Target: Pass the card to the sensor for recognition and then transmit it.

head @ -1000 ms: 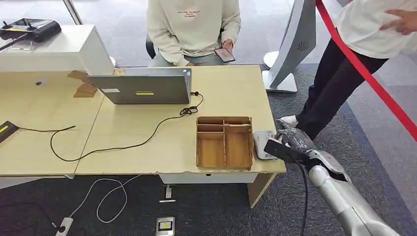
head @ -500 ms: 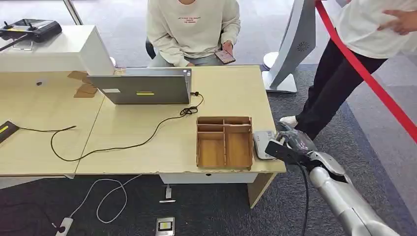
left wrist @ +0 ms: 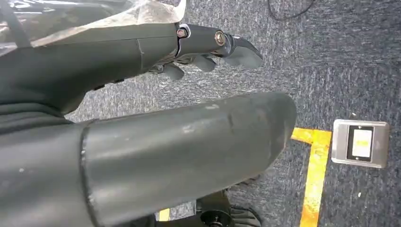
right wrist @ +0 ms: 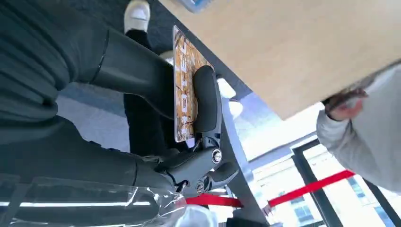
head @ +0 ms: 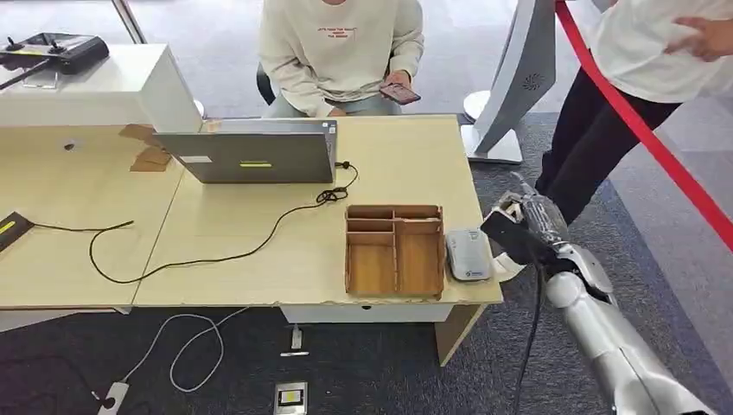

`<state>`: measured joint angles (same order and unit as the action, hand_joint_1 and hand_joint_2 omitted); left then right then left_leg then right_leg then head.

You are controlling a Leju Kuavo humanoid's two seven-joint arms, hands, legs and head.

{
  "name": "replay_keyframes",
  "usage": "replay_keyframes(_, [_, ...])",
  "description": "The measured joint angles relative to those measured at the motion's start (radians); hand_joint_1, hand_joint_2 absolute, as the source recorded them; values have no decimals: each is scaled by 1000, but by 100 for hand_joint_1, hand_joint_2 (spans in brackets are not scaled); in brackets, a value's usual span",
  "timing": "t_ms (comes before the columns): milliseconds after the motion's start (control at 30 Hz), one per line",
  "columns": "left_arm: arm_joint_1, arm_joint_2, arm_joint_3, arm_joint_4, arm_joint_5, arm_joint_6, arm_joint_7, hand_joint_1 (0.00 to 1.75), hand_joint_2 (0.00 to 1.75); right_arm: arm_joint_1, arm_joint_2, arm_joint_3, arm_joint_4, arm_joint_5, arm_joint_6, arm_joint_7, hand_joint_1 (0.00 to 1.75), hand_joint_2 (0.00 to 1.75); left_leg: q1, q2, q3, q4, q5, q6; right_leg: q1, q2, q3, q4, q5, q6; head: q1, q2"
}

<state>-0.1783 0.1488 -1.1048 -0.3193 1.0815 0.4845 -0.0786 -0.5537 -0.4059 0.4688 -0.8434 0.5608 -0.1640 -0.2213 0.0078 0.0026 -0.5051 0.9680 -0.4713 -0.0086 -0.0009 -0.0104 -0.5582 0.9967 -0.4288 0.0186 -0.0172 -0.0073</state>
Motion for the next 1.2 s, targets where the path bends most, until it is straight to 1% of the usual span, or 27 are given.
replay_keyframes(200, [-2,-5,-11,-1,-7,9,-11,0,0,-89,32,-19,11,23,-44,-56,175,175,0,0,0,0,0,0,0,0,0,0,0,0,0,0])
replay_keyframes(333, [-4,-8,-21,-1,-33,9,-27,0,0,-151,60,-18,24,42,-47,-80,175,175,0,0,0,0,0,0,0,0,0,0,0,0,0,0])
replay_keyframes(433, [-7,-10,-36,-1,-58,8,-39,0,0,-196,95,-12,25,68,-29,-80,175,175,0,0,-1,0,1,-1,0,0,0,1,0,0,0,0])
replay_keyframes(600, [-14,-9,-59,-2,-92,4,-48,0,0,-284,181,28,26,132,16,-76,175,175,1,1,-1,0,1,-1,1,1,-1,1,0,0,0,0])
replay_keyframes(733, [-16,-9,-69,-4,-110,-1,-50,0,0,-349,249,69,42,168,26,-77,175,175,1,1,-1,0,1,-1,1,0,-1,1,0,0,0,0])
replay_keyframes(900, [-16,-6,-86,-7,-132,-3,-50,0,0,-397,308,109,80,206,44,-96,175,175,1,0,-2,0,1,-1,1,0,-1,1,0,0,0,0])
replay_keyframes(1067, [-17,-2,-100,-9,-159,-10,-47,0,0,-434,365,146,150,237,53,-91,175,175,1,0,-1,0,1,-1,1,0,-2,1,0,0,-1,0])
replay_keyframes(1200, [-17,-2,-111,-9,-186,-10,-45,0,0,-436,383,165,200,248,64,-81,175,175,1,0,-1,0,1,-1,1,0,-2,1,0,0,-1,0])
